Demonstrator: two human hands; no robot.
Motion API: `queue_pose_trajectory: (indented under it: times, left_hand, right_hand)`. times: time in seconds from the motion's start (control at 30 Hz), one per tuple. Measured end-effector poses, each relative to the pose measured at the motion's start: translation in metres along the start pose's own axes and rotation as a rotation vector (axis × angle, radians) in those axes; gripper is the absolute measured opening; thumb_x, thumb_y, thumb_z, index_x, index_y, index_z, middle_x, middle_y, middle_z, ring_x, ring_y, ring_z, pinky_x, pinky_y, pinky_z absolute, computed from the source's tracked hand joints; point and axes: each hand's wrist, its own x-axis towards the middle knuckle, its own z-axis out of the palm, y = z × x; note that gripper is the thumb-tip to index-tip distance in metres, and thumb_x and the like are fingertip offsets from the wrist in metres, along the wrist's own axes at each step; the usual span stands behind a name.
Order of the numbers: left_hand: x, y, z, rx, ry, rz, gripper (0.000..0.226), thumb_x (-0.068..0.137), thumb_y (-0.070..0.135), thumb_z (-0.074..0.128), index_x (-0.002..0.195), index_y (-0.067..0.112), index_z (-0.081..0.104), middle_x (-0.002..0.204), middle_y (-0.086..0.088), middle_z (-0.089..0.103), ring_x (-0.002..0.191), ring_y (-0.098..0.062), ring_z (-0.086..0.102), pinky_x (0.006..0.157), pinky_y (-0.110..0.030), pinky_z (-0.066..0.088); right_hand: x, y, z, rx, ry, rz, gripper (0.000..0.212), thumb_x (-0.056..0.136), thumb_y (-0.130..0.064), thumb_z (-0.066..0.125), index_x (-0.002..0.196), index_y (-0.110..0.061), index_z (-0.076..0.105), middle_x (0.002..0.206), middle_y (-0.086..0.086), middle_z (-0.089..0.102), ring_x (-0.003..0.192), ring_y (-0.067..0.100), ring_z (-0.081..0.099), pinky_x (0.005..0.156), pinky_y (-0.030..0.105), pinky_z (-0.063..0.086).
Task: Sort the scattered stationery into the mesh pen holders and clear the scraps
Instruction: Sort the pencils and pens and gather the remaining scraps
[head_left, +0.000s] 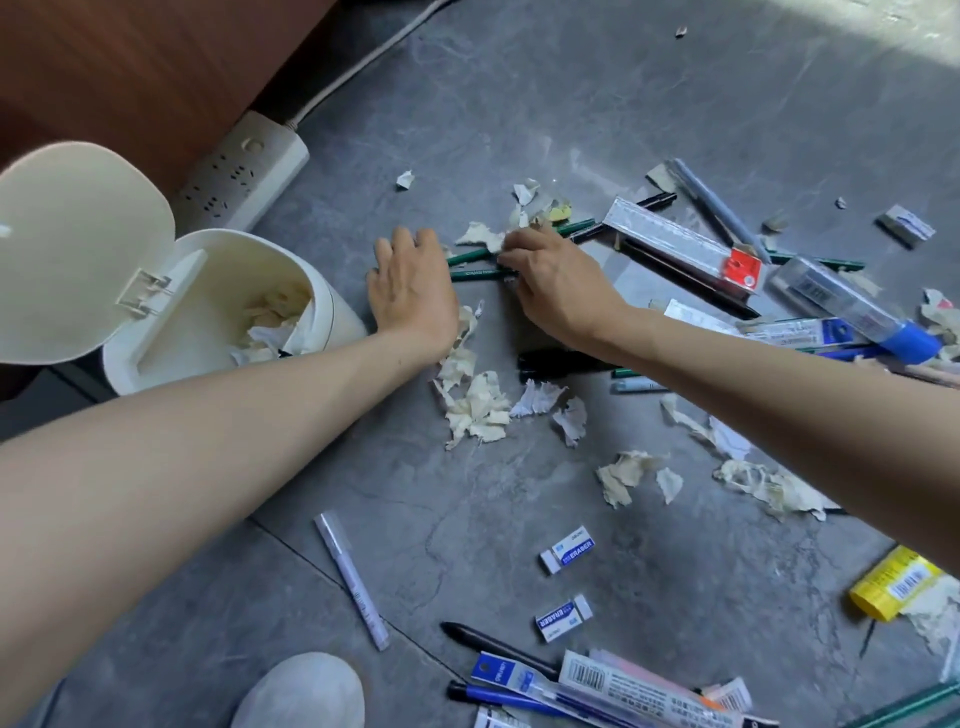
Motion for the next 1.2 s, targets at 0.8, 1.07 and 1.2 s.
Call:
queue_pose_trajectory:
  times: [0.8,1.07,1.2]
  left_hand:
    - [0.013,0.019,-0.034,0.284,-0.166,0.493,0.028,0.078,-0.009,0.048,0.092,0.010,0.034,0.083,-0.010,0.041,0.070,-0.028,0.039,0.055,-0.034,0.028]
    - [0.031,0.034,-0.024,0.108,-0.320,0.401,0.014,0.086,-0.004,0.046,0.089,0.009,0.041,0.101,-0.018,0.053,0.079,-0.030,0.044,0.065,-0.036,0.037]
    - [0.035,0.045,-0.017,0.154,-0.328,0.439,0.011,0.090,0.002,0.051,0.085,0.009,0.043,0.097,-0.019,0.057,0.079,-0.033,0.050,0.063,-0.036,0.037]
  right_hand:
    - [-0.065,0.032,-0.025,0.095,0.161,0.230,0.021,0.084,-0.008,0.051,0.102,-0.004,0.058,0.102,0.013,0.059,0.092,0.029,0.050,0.076,0.037,0.038]
    - [-0.061,0.014,-0.013,-0.007,0.020,0.139,0.041,0.084,-0.023,0.034,0.103,-0.008,0.066,0.106,0.008,0.063,0.094,0.028,0.052,0.082,0.034,0.031]
    - [-0.064,0.004,-0.008,0.057,0.023,0.053,0.035,0.089,-0.022,0.037,0.097,-0.004,0.067,0.104,0.011,0.064,0.086,0.031,0.057,0.076,0.041,0.045]
